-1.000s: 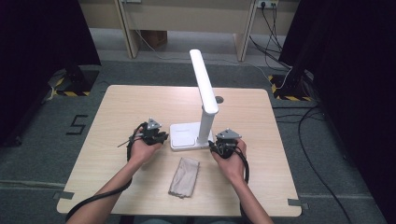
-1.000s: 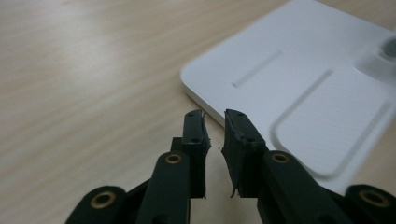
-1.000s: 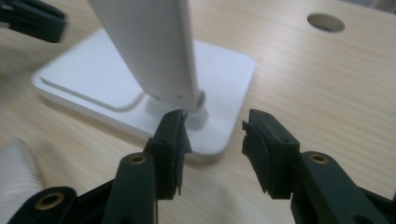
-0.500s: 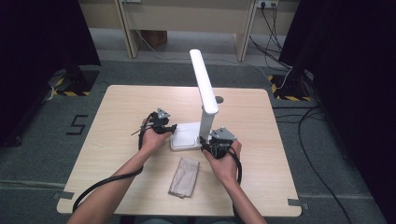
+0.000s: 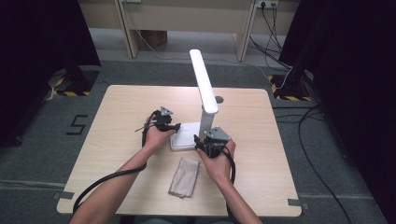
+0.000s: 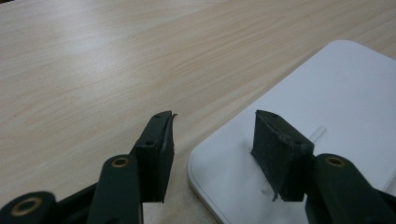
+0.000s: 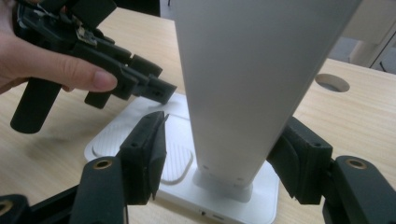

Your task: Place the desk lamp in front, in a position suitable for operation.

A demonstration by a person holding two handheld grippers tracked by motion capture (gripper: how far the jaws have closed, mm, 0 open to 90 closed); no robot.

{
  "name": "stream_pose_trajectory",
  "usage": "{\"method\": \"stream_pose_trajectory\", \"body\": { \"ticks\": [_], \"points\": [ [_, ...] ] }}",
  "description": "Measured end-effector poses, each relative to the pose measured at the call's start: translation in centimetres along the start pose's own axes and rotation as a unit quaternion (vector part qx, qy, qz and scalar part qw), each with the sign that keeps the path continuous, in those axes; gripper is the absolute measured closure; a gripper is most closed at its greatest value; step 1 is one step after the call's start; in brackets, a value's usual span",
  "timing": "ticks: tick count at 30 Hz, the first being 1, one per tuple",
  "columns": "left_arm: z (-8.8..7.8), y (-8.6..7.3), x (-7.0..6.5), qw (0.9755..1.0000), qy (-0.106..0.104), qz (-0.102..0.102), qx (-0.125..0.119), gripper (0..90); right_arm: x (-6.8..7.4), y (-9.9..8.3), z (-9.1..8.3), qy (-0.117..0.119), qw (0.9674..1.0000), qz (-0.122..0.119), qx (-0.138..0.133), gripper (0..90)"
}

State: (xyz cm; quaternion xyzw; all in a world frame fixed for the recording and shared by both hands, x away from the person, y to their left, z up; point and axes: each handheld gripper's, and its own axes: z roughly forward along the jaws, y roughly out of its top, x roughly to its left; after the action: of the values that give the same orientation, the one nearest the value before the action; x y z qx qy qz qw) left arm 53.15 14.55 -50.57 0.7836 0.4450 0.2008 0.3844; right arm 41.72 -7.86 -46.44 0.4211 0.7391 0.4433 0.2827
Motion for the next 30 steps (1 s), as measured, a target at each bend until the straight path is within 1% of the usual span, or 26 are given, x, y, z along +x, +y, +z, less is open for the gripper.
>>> {"method": "stream_pose_trajectory", "body": {
  "ticks": [2,3,6,8,9,10,11,13,14,15,16,18,19,20,21,22,23,25,26,27,28,29,30],
  "points": [
    [0.1,0.1,0.0,1.0000,0.002,0.000,0.002,47.0,0.1,0.2,0.1,-0.004,1.0000,-0.001,-0.007,40.1],
    [0.1,0.1,-0.1,1.0000,0.001,-0.004,0.001,47.0,0.2,0.2,0.1,-0.006,1.0000,0.002,-0.006,40.0],
    [0.3,0.2,-0.2,1.0000,-0.002,-0.006,-0.002,46.6,0.3,0.3,0.2,-0.011,0.9999,0.007,-0.010,41.5],
    [0.3,0.2,-0.2,1.0000,-0.005,-0.003,0.002,46.5,0.2,0.1,0.2,-0.017,0.9997,0.009,-0.017,47.4],
    [0.3,0.2,-0.2,1.0000,-0.005,-0.003,0.002,46.5,0.2,0.1,0.2,-0.017,0.9997,0.009,-0.017,47.4],
    [0.3,0.3,-0.2,0.9999,-0.009,-0.005,0.005,46.5,0.0,0.0,0.0,-0.022,0.9995,0.011,-0.020,52.4],
    [0.3,0.3,-0.2,0.9999,-0.009,-0.005,0.005,46.5,0.0,0.0,0.0,-0.022,0.9995,0.011,-0.020,52.4],
    [0.3,0.4,-0.3,0.9999,-0.010,-0.005,0.007,46.4,0.0,0.0,-0.1,-0.020,0.9996,0.001,-0.019,53.5],
    [0.2,0.5,-0.3,0.9998,-0.010,0.000,0.015,46.3,-0.1,0.0,0.0,-0.022,0.9995,-0.012,-0.022,53.7],
    [0.2,0.5,-0.3,0.9998,-0.010,0.000,0.015,46.3,-0.1,0.0,0.0,-0.021,0.9995,-0.013,-0.021,53.8],
    [0.2,0.6,-0.2,0.9998,-0.011,0.005,0.017,46.2,-0.2,0.0,-0.1,-0.017,0.9996,-0.014,-0.018,53.9],
    [0.3,0.6,-0.3,0.9998,-0.011,0.004,0.015,46.2,-0.3,0.1,-0.1,-0.015,0.9996,-0.018,-0.016,54.0],
    [0.3,0.6,-0.3,0.9998,-0.012,0.003,0.014,46.1,-0.4,0.1,0.0,-0.008,0.9997,-0.017,-0.016,54.1],
    [0.3,0.7,-0.3,0.9998,-0.015,0.004,0.015,46.2,-0.8,0.1,0.0,0.003,0.9995,-0.025,-0.017,54.2],
    [0.3,0.7,-0.3,0.9998,-0.015,0.004,0.015,46.3,-0.8,0.1,0.0,0.003,0.9995,-0.025,-0.017,54.2],
    [0.3,0.7,-0.3,0.9997,-0.016,0.007,0.016,46.3,-1.2,0.2,0.0,0.017,0.9992,-0.032,-0.015,54.2],
    [0.2,0.7,-0.3,0.9997,-0.017,0.008,0.016,46.4,-1.3,0.2,0.0,0.020,0.9991,-0.034,-0.014,54.2],
    [0.1,0.7,-0.3,0.9997,-0.017,0.009,0.015,46.7,-1.7,0.2,0.0,0.035,0.9985,-0.041,-0.014,54.2],
    [0.0,0.8,-0.2,0.9996,-0.016,0.015,0.019,46.7,-1.7,0.2,0.0,0.035,0.9985,-0.041,-0.014,54.2],
    [0.0,0.9,-0.2,0.9997,-0.017,0.011,0.016,46.7,-1.9,0.2,0.0,0.042,0.9981,-0.043,-0.013,54.2],
    [-0.2,1.0,-0.1,0.9997,-0.017,0.010,0.014,47.0,-2.3,0.2,0.0,0.058,0.9968,-0.054,-0.013,54.2],
    [-0.2,1.0,-0.1,0.9997,-0.017,0.010,0.014,47.2,-2.3,0.2,0.0,0.058,0.9968,-0.054,-0.013,54.2],
    [-0.2,1.0,0.0,0.9997,-0.017,0.011,0.013,47.8,-2.7,0.2,0.1,0.072,0.9952,-0.064,-0.016,54.2]
  ]
}}
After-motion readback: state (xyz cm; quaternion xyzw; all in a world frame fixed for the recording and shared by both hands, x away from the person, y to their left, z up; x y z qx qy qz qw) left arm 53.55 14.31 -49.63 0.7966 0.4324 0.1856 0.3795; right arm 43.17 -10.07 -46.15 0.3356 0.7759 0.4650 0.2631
